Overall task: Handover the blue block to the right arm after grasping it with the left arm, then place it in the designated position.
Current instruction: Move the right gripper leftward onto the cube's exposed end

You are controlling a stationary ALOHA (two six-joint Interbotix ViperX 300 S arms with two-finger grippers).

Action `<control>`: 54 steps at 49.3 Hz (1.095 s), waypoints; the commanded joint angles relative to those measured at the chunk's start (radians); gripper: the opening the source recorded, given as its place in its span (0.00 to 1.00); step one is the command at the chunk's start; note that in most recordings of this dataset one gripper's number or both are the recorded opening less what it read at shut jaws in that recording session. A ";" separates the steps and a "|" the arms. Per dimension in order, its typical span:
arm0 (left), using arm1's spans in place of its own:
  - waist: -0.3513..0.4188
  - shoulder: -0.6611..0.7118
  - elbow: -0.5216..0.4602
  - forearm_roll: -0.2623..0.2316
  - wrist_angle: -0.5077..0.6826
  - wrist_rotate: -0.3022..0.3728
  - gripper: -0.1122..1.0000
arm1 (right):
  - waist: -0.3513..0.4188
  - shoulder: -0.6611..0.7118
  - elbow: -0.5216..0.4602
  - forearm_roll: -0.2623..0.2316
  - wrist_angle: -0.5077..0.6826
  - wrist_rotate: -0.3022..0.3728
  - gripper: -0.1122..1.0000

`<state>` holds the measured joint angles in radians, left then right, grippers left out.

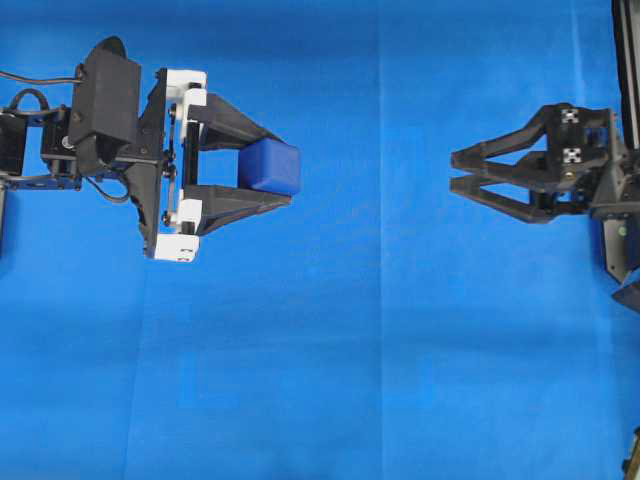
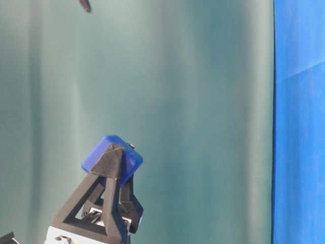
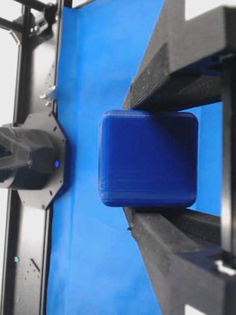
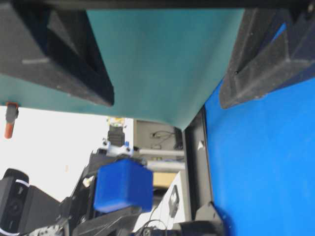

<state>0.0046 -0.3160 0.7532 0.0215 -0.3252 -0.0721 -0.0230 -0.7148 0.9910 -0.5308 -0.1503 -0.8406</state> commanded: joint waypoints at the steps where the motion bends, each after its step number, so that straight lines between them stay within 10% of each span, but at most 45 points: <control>1: -0.002 -0.021 -0.018 -0.002 -0.011 -0.002 0.54 | -0.002 0.038 -0.055 0.003 -0.031 0.003 0.96; 54: -0.002 -0.021 -0.015 -0.002 -0.011 -0.003 0.54 | -0.009 0.520 -0.476 0.002 -0.100 0.003 0.96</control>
<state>0.0046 -0.3160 0.7547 0.0199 -0.3252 -0.0752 -0.0307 -0.1963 0.5568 -0.5308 -0.2408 -0.8391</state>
